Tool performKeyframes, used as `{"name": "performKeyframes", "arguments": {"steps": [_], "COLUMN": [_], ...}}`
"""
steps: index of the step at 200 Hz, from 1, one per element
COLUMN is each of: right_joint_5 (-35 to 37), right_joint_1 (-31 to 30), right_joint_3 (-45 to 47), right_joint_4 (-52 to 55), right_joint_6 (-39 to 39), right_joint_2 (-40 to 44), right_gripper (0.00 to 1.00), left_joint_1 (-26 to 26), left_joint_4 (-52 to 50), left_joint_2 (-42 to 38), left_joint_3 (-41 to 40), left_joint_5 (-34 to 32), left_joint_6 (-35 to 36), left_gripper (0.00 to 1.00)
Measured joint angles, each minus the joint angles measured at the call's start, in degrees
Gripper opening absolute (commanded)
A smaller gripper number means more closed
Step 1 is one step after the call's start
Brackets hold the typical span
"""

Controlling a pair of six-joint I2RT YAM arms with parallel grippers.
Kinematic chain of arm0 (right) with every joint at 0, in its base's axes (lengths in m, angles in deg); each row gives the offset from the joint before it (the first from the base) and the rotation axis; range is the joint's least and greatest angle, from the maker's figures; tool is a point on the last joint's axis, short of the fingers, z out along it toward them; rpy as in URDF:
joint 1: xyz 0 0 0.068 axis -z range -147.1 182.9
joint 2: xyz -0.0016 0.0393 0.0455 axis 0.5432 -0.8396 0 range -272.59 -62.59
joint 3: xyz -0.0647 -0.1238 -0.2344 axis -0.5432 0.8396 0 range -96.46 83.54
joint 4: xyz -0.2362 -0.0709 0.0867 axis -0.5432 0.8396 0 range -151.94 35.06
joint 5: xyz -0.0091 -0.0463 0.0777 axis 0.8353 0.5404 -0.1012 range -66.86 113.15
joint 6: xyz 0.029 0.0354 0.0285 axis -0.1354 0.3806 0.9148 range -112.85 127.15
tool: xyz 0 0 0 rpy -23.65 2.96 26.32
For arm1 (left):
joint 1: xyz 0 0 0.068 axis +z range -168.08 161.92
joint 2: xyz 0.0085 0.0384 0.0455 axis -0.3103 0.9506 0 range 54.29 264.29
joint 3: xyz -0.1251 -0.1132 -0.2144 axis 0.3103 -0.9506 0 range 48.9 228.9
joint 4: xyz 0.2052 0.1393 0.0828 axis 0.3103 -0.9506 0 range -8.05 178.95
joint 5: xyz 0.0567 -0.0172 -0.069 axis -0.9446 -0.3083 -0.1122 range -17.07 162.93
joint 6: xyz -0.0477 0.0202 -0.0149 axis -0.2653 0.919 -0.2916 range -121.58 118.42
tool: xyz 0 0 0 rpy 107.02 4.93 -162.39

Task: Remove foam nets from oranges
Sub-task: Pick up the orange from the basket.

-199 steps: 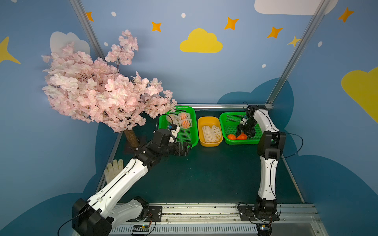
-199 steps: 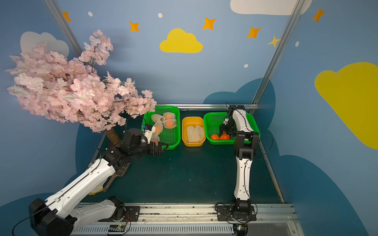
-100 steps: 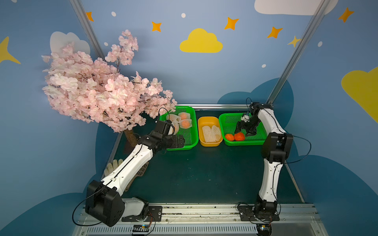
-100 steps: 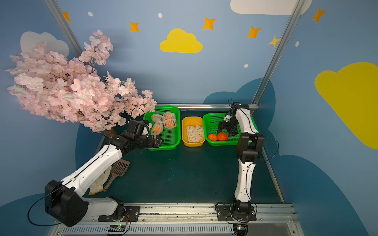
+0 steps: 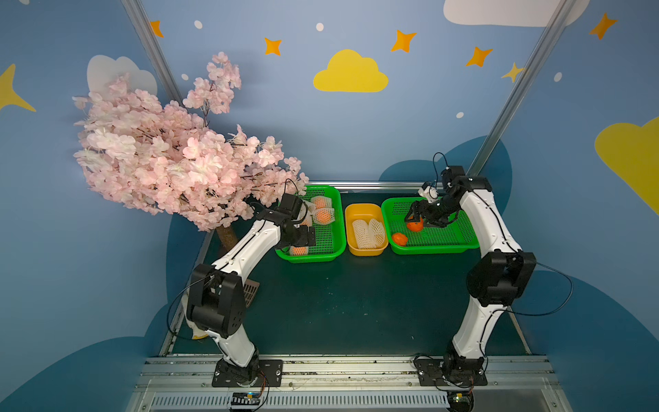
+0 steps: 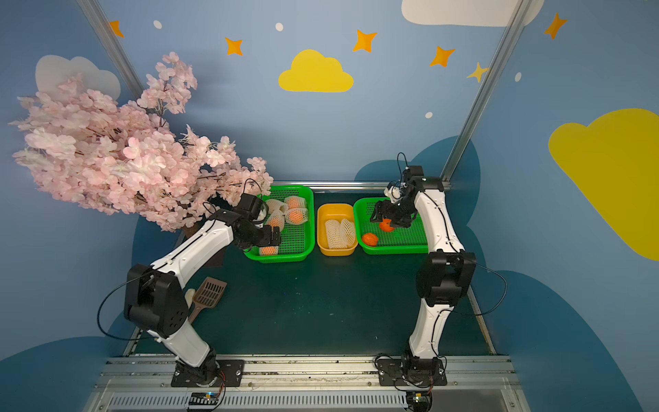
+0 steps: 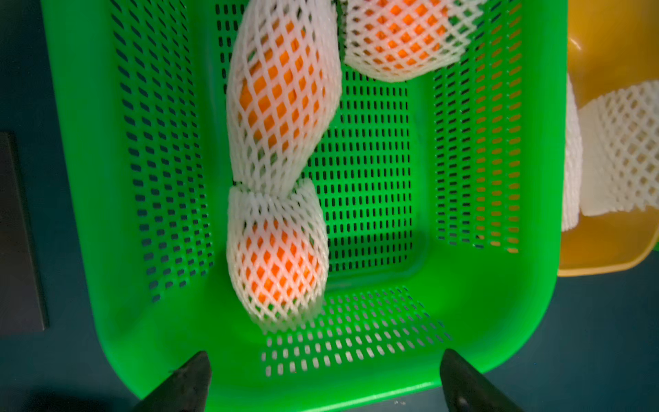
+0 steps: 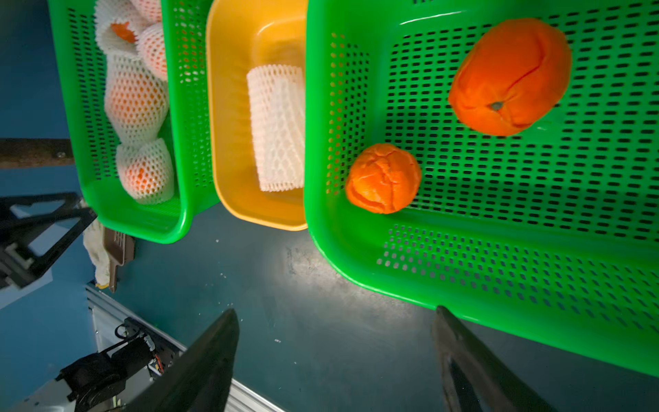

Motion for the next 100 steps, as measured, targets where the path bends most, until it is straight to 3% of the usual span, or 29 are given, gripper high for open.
{"name": "performKeyframes", "arguments": {"steps": [51, 100], "right_joint_5": [-2.4, -3.2], "right_joint_1": [-6.3, -7.6], "right_joint_3": [5.5, 10.3], "right_joint_4": [-0.2, -0.2], "right_joint_6": [-0.2, 0.0], "right_joint_2": [6.0, 11.3], "right_gripper": [0.84, 0.84], "left_joint_1": [1.2, 1.6], "left_joint_4": [-7.3, -11.2], "left_joint_2": [14.7, 20.9], "left_joint_3": [13.9, 17.0], "left_joint_5": [-1.1, -1.7], "left_joint_6": [1.3, 1.5], "left_gripper": [0.95, 0.93]}}
